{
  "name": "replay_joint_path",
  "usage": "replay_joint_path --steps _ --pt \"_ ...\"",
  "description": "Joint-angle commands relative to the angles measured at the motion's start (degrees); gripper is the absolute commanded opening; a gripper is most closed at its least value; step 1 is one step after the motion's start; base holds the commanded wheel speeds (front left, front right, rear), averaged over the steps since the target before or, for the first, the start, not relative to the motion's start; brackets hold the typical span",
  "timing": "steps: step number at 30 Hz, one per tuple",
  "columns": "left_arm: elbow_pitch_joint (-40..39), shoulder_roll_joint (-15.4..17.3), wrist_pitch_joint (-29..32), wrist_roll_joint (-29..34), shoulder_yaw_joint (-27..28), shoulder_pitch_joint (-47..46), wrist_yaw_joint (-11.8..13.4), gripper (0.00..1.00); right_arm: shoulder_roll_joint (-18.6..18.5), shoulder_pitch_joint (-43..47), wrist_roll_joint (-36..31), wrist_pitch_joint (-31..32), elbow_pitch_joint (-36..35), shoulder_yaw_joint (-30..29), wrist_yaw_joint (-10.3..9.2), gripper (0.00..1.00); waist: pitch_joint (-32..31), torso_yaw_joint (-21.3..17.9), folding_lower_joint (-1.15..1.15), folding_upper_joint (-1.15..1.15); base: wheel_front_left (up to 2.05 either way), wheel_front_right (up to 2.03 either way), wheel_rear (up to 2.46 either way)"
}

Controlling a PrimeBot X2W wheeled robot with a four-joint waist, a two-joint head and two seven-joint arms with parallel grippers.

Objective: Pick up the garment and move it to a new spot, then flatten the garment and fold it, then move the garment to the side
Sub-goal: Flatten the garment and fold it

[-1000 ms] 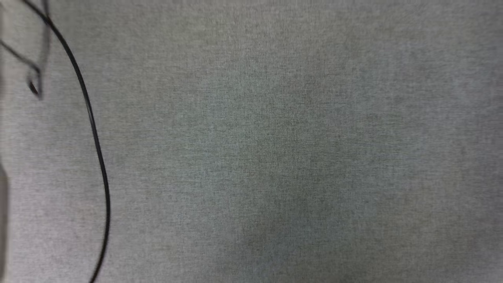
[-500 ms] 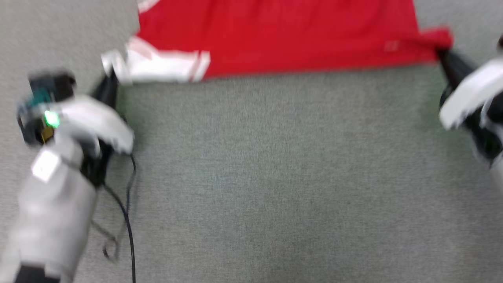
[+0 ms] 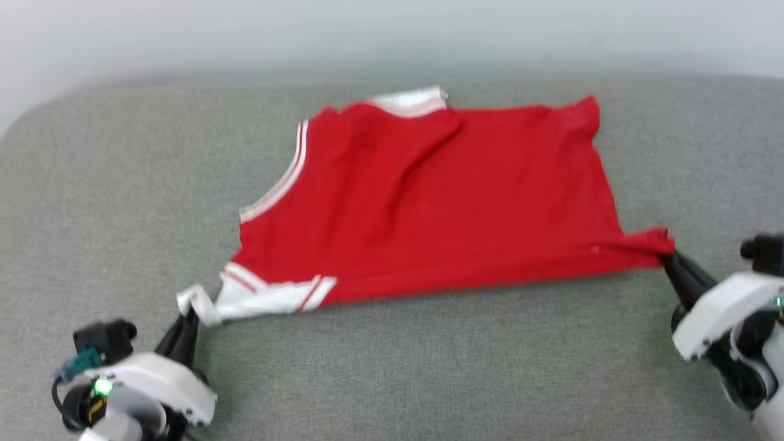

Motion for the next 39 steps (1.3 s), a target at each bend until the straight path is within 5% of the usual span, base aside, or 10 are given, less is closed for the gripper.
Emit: replay_joint_path --steps 1,13,15,19,27,39 --pt "-1.73 2.61 1.01 -0.66 1.37 4.19 2.49 0.00 -1.84 3.71 -0.37 -0.76 -0.13 -2.36 -0.80 0.00 -2.92 0.00 0.02 0.00 0.00 0.00 0.00" --pt "-18.47 5.09 8.01 -3.48 1.76 22.61 9.96 0.00 1.77 24.83 -7.81 1.95 -9.26 -14.83 -0.85 0.00 -9.22 0.67 0.02 0.00 0.00 0.00 0.00" --pt "-24.97 5.96 10.23 -4.06 1.87 27.14 12.65 0.00 6.05 33.00 -12.97 7.28 -16.74 -22.15 -0.85 0.00 -10.40 1.01 0.02 0.00 0.00 0.00 0.00" --pt "-29.87 6.18 11.63 -2.44 0.65 24.64 13.83 0.00 12.00 36.66 -19.85 14.12 -25.16 -28.75 -0.69 0.00 -9.74 1.26 0.02 0.00 0.00 0.00 0.00" --pt "-26.74 4.20 12.14 -0.39 -2.48 13.89 10.30 0.00 15.16 31.12 -24.73 19.85 -29.65 -30.51 -0.51 0.00 -6.02 1.05 0.02 0.00 0.00 0.00 0.00" --pt "-12.08 -1.53 7.13 2.91 -5.57 -3.53 4.81 0.00 11.84 16.82 -23.40 17.61 -22.53 -24.95 -0.49 0.00 3.85 0.62 0.02 0.00 0.00 0.00 0.00"
